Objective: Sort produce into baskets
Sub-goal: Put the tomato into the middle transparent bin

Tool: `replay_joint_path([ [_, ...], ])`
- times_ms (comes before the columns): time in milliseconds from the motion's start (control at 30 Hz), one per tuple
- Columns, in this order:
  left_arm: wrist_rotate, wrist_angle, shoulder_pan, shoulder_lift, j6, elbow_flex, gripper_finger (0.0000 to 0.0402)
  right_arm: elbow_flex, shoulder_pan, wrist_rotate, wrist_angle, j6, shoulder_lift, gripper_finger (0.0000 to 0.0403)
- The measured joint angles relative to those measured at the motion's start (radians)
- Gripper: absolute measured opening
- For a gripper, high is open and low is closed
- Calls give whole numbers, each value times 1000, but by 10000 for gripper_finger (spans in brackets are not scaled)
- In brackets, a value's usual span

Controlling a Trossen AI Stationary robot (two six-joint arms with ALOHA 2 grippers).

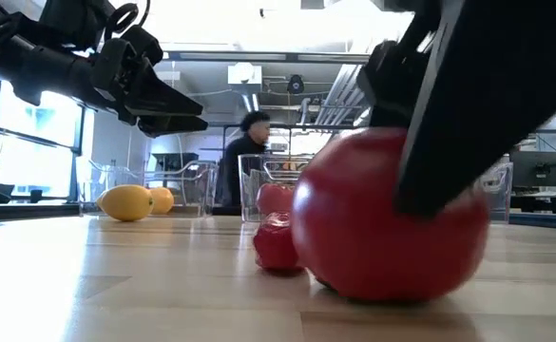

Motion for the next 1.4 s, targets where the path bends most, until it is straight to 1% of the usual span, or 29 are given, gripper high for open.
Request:
replay_joint_path([
  [233,0,-31,0,0,-12,0,278,-4,-8,-25,8,-53,18,342],
  [300,0,-42,0,0,-17,0,278,-3,-14,-25,6,-64,16,329],
  [400,0,-53,0,0,-19,0,278,30,-23,-35,-37,-99,13,298],
  [500,0,-57,0,0,-26,0,278,109,-37,-45,-150,-142,10,270],
  [533,0,-59,0,0,-26,0,278,137,-42,-37,-193,-161,8,269],
  [633,0,-59,0,0,-25,0,278,231,-67,44,-345,-218,8,269],
  [733,0,-59,0,0,-25,0,278,331,-121,147,-513,-235,8,269],
  [800,0,-59,0,0,-26,0,278,388,-177,213,-635,-240,8,269],
  [900,0,-59,0,0,-26,0,278,459,-292,278,-734,-298,8,269],
  [1033,0,-59,1,0,-26,0,278,517,-478,274,-736,-470,8,269],
  [1100,0,-59,1,0,-29,0,278,532,-576,218,-703,-558,8,269],
  [1200,0,-59,1,0,-28,0,278,536,-716,102,-662,-655,8,269],
  [1300,0,-59,1,0,-26,0,278,535,-846,38,-634,-715,8,269],
  [1400,0,-58,1,0,-27,0,278,535,-974,-106,-546,-727,11,269],
])
